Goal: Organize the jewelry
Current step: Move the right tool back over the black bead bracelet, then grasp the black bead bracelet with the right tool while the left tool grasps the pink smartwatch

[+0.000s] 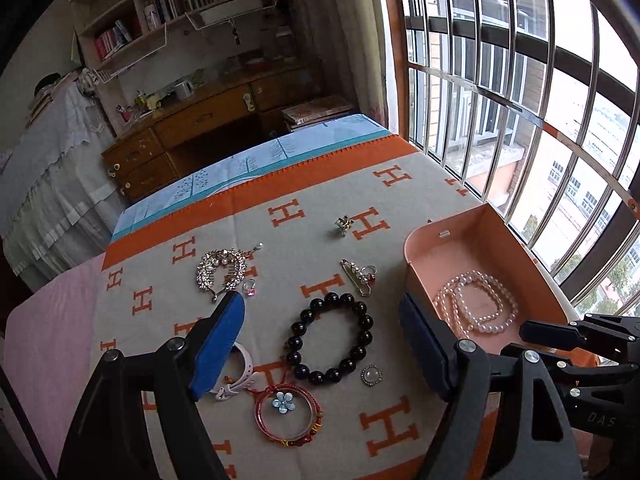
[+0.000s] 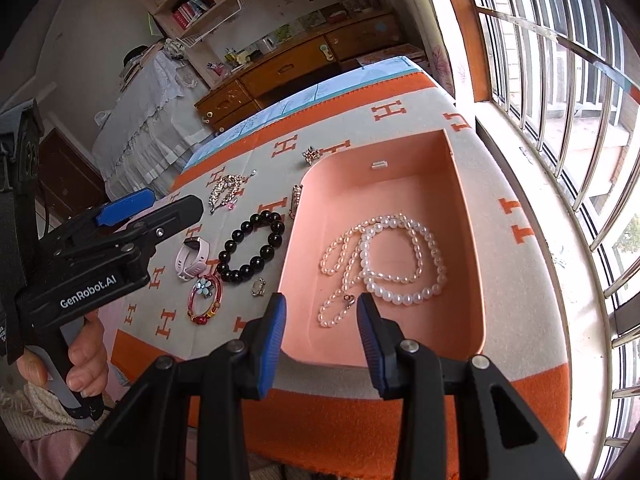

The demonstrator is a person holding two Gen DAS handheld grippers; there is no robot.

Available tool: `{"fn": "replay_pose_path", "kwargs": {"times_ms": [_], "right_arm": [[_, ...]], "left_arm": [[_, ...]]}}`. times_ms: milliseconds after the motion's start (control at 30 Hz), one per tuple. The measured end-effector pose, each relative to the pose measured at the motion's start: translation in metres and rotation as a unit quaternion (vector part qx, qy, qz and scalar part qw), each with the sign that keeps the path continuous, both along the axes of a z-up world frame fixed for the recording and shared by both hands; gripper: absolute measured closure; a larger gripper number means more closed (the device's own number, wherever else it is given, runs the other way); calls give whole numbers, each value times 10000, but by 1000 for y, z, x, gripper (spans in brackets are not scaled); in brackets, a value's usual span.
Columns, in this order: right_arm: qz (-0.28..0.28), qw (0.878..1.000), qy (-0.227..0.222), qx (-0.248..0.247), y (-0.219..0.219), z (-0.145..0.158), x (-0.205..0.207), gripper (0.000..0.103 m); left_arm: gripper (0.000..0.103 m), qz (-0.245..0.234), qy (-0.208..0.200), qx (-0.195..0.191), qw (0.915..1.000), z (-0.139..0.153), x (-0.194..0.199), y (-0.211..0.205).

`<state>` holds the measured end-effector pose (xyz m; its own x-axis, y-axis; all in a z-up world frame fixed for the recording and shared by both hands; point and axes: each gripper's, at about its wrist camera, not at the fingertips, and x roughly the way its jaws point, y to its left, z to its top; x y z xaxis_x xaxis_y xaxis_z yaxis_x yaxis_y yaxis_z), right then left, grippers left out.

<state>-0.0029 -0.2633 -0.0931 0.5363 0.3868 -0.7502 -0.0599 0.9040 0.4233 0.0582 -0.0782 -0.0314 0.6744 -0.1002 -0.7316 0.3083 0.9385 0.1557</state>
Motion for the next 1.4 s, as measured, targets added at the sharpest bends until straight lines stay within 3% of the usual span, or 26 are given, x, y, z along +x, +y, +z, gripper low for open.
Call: {"fn": "replay_pose_path", "kwargs": {"times_ms": [100,267,400,567,667,967,1200,1400], "right_arm": [[36,9998,-115,-148,7,11,5,66],[173,9990,-308,-257,21,32,20,66],[415,9976,-408,-378,41,48,38,66],[833,9937,-384,-644,74,58,63,66],[1067,9898,-296,-894,93,57,79,66],[1687,9720,554,-1538,125,23,133,66],[1931,9588,1181,-1715,133,-10,157,66],[2126,9491,1283,-1939,144,-23,165,66]], "left_arm": [[25,375,-334,-11,9987,20,2,28],[14,1151,-904,87,9892,47,0,84],[13,1678,-975,156,9809,51,3,126],[13,2030,-665,175,9768,36,14,161],[13,2027,-302,95,9787,19,21,175],[13,1898,915,-230,9773,-45,39,182],[13,1865,1242,-231,9743,-71,46,177],[13,1781,1477,-222,9726,-86,52,174]]}}
